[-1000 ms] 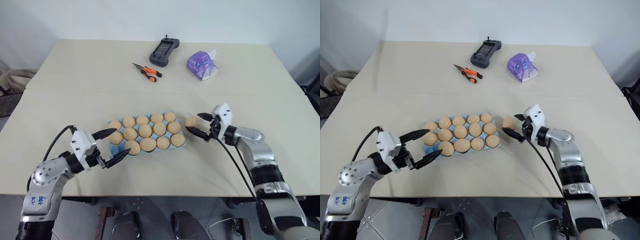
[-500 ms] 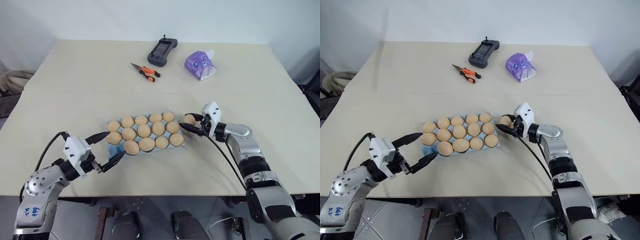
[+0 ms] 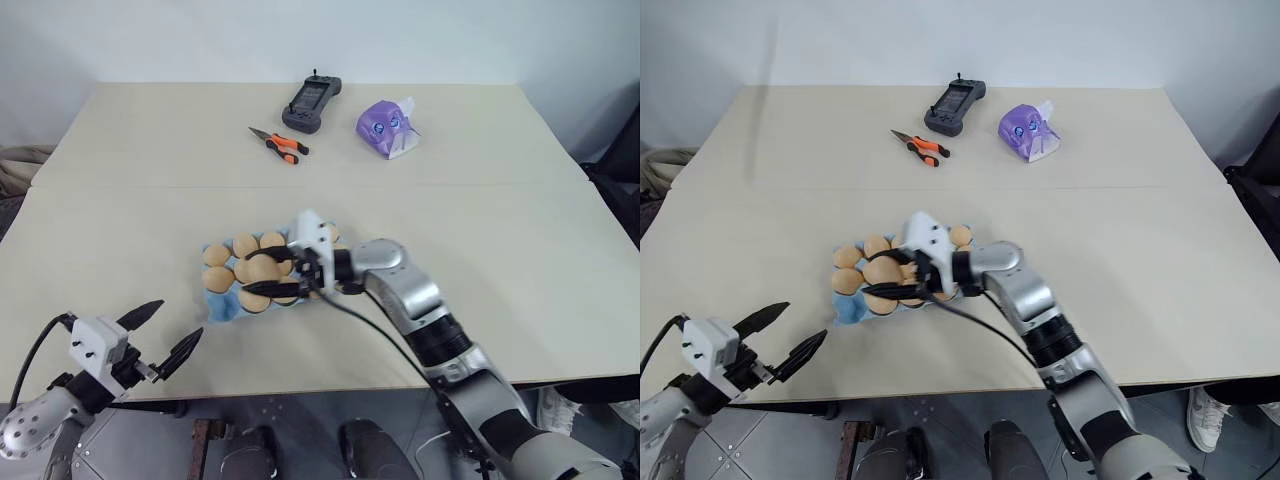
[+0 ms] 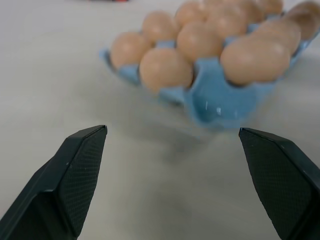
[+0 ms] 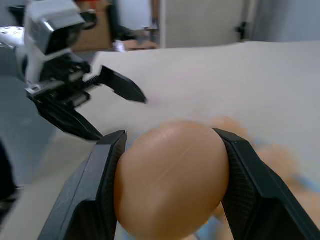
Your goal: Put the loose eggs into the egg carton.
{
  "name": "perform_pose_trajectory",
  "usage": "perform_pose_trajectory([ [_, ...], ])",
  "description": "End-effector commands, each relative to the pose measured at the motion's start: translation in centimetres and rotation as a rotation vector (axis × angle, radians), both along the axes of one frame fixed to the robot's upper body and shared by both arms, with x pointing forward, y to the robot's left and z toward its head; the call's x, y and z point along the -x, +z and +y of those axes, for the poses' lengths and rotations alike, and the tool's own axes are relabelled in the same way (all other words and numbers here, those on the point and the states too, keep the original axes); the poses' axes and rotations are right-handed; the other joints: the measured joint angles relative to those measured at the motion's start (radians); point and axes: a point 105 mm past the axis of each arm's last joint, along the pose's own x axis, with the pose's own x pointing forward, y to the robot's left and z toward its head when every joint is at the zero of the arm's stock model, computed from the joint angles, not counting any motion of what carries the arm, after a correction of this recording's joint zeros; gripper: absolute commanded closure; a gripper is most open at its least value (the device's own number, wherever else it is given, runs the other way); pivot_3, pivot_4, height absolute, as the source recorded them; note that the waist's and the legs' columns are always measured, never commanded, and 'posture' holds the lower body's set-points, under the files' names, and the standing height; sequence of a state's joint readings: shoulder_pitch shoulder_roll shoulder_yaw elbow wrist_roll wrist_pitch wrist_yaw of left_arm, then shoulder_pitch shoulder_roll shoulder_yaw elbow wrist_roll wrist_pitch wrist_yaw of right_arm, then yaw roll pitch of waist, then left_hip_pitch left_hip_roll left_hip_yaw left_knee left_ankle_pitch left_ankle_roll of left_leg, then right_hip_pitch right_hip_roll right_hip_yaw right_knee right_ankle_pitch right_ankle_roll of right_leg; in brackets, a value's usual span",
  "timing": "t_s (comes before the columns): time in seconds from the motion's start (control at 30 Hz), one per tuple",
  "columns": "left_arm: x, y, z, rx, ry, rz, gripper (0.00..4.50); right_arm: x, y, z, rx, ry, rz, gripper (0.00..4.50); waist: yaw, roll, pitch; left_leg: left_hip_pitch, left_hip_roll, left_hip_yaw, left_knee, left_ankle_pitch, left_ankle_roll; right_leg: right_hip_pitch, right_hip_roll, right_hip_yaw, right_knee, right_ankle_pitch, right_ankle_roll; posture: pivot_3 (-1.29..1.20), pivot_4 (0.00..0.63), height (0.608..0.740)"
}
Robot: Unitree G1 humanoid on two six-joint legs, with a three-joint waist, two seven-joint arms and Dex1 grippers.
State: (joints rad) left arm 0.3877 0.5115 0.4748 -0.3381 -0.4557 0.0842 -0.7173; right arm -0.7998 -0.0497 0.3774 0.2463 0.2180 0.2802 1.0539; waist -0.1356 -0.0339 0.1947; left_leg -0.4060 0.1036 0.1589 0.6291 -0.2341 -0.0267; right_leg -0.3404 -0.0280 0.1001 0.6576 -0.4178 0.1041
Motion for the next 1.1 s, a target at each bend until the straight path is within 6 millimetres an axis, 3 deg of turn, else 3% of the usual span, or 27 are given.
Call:
perform_pose_trajectory([
  [0.03,0.6,1.4,-0.1,-0.006,0.006,-0.058,0.00,1.2,1.2,2.8,-0.002,0.048,-0.049,2.02,-0.001,-0.001,0.000,0.000,0.000,0.000,0.000,0.000,0.000,0.000,0.000,0.000,0.000,0.000,0.000,0.00,0.150,0.740],
  [0.17,0.9,1.3,-0.2,-0.001,0.012,-0.054,0.00,2.0,0.4,5.0,0.031,0.073,-0.065,2.02,-0.002,-0.003,-0.002,0.000,0.000,-0.002,-0.001,-0.002,-0.005,0.000,-0.001,-0.003,0.000,0.000,-0.002,0.00,0.150,0.740],
  [0.33,0.9,1.2,-0.5,0.005,0.019,-0.054,0.00,2.1,-0.5,6.4,0.063,0.065,-0.049,2.02,-0.003,-0.004,-0.002,-0.001,0.000,-0.003,-0.002,-0.001,-0.003,0.000,0.000,-0.004,-0.001,-0.001,-0.004,0.00,0.150,0.740],
  [0.43,0.7,1.4,-0.5,0.007,0.021,-0.063,0.00,2.0,-0.5,6.5,0.056,0.055,-0.040,1.29,-0.004,-0.004,-0.002,-0.001,0.000,-0.003,-0.002,-0.002,-0.004,0.000,0.001,-0.004,-0.001,-0.001,-0.005,0.00,0.150,0.740],
  [0.53,0.6,1.5,-0.5,0.006,0.020,-0.066,0.00,1.8,0.1,5.9,0.035,0.054,-0.058,0.20,-0.005,-0.004,-0.002,-0.001,0.000,-0.003,-0.003,-0.002,-0.004,0.000,0.002,-0.004,-0.002,-0.002,-0.005,0.00,0.150,0.740],
  [0.6,0.4,1.5,-0.4,0.002,0.014,-0.065,0.00,1.6,1.1,5.0,0.004,0.059,-0.075,0.02,-0.004,-0.004,-0.002,-0.001,0.001,-0.003,-0.003,-0.002,-0.005,0.000,0.002,-0.004,-0.002,-0.002,-0.006,0.00,0.150,0.740],
  [0.73,-0.1,1.6,-0.5,-0.006,-0.012,-0.065,0.00,2.0,4.1,1.9,-0.119,0.093,-0.081,0.02,-0.001,-0.004,-0.002,-0.002,0.001,-0.004,-0.003,-0.002,-0.004,0.000,0.001,-0.005,-0.003,-0.002,-0.005,0.00,0.150,0.740],
  [0.83,-0.6,2.1,-1.2,-0.016,-0.063,-0.071,0.00,1.4,4.7,-2.1,-0.157,0.049,-0.118,0.02,0.011,-0.004,-0.002,-0.003,0.001,-0.007,-0.003,-0.002,-0.004,0.001,0.000,-0.008,-0.005,-0.002,-0.005,0.00,0.150,0.740],
  [0.87,-0.7,2.2,-1.4,-0.021,-0.077,-0.070,0.00,1.2,4.6,-3.3,-0.165,0.022,-0.125,0.02,0.013,-0.004,-0.002,-0.003,0.001,-0.007,-0.003,-0.002,-0.004,0.001,0.000,-0.008,-0.005,-0.002,-0.005,0.00,0.150,0.740],
  [1.0,-1.3,2.9,-2.4,-0.058,-0.139,-0.072,0.00,-1.1,1.8,-11.4,-0.132,-0.237,-0.133,0.02,0.029,-0.004,-0.002,-0.003,0.000,-0.008,-0.003,-0.003,-0.004,0.003,0.000,-0.009,-0.008,-0.002,-0.005,0.00,0.150,0.740],
  [1.1,-1.7,3.1,-2.7,-0.070,-0.160,-0.070,0.00,-1.3,0.0,-16.1,-0.083,-0.377,-0.136,0.02,0.034,-0.003,-0.001,-0.003,-0.001,-0.008,-0.004,-0.003,-0.003,0.004,0.000,-0.008,-0.011,-0.002,-0.005,0.00,0.150,0.740],
])
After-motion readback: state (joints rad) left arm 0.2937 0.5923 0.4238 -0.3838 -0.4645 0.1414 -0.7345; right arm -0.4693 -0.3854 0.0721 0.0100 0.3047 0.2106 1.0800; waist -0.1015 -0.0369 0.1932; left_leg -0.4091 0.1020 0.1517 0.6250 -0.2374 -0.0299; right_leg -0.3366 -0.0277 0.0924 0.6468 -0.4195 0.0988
